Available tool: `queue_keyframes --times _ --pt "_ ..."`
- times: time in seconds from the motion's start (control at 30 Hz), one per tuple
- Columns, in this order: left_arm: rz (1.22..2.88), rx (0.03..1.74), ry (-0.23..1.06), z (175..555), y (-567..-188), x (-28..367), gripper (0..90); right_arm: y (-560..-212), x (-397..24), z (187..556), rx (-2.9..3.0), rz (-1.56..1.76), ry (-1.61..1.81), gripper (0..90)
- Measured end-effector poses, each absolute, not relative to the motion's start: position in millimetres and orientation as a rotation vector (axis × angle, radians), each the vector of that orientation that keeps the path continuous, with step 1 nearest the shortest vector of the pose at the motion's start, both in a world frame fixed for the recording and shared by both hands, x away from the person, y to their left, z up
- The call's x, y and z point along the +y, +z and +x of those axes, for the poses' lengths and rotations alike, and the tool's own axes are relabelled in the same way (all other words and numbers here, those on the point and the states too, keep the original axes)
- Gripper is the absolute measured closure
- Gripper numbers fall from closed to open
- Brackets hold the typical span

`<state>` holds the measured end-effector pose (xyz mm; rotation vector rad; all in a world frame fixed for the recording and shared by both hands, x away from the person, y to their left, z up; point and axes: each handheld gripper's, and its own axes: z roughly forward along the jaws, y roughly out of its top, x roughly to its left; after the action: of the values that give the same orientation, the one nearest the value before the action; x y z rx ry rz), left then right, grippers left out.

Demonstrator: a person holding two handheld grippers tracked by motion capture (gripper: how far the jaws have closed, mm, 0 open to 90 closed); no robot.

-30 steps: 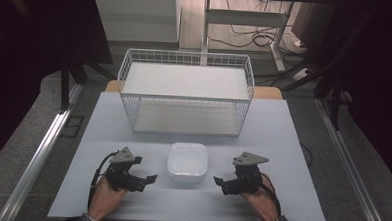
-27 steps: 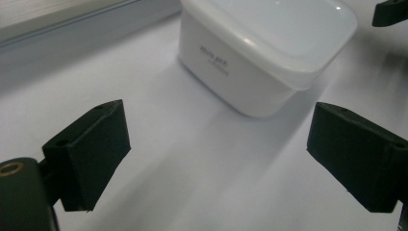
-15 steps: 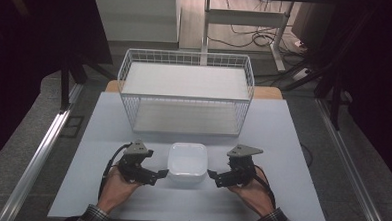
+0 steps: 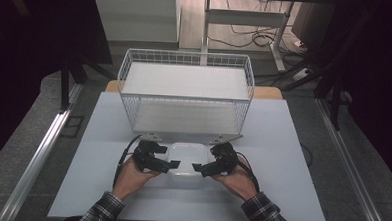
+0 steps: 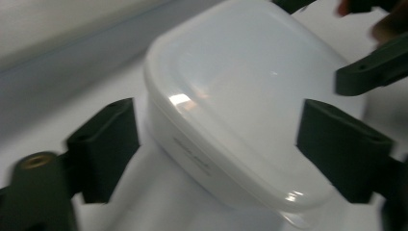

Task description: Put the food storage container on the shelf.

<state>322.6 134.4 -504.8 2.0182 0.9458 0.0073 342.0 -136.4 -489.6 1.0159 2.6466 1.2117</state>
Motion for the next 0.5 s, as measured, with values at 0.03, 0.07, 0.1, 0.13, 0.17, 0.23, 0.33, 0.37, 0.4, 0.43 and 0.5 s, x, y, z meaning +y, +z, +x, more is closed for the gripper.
queue_keyframes --times 0.03,0.07,0.1,0.13,0.17,0.23,0.33,0.37,0.4,0.43,0.5 --pt "2.01 0.94 -0.046 323 -505 135 20.6 -490 -136 342 2.647 1.016 1.212 9.1" --pt "2.005 0.948 -0.083 323 -507 136 24.1 -490 -139 345 2.698 1.068 1.246 15.6" --pt "2.001 0.954 -0.105 322 -507 137 24.5 -491 -140 344 2.709 1.092 1.251 15.8" --pt "2.003 0.96 -0.12 321 -507 137 25.3 -490 -141 343 2.713 1.103 1.248 17.0" --pt "2.003 0.96 -0.12 321 -507 137 26.5 -490 -141 343 2.713 1.103 1.248 17.0" --pt "2.005 0.968 -0.132 318 -505 139 31.7 -488 -145 337 2.729 1.151 1.238 26.1" --pt "2.009 0.974 -0.113 309 -500 141 44.1 -486 -151 334 2.738 1.169 1.239 32.1" --pt "2.006 0.979 -0.083 305 -497 143 50.2 -483 -156 330 2.725 1.208 1.242 42.3" --pt "2.006 0.979 -0.083 305 -497 143 53.0 -483 -156 330 2.725 1.208 1.242 42.3" --pt "2.0 0.987 -0.09 304 -496 144 53.0 -481 -158 328 2.708 1.212 1.248 47.0" --pt "1.983 0.995 -0.086 303 -496 145 59.7 -475 -163 322 2.657 1.247 1.268 58.8"
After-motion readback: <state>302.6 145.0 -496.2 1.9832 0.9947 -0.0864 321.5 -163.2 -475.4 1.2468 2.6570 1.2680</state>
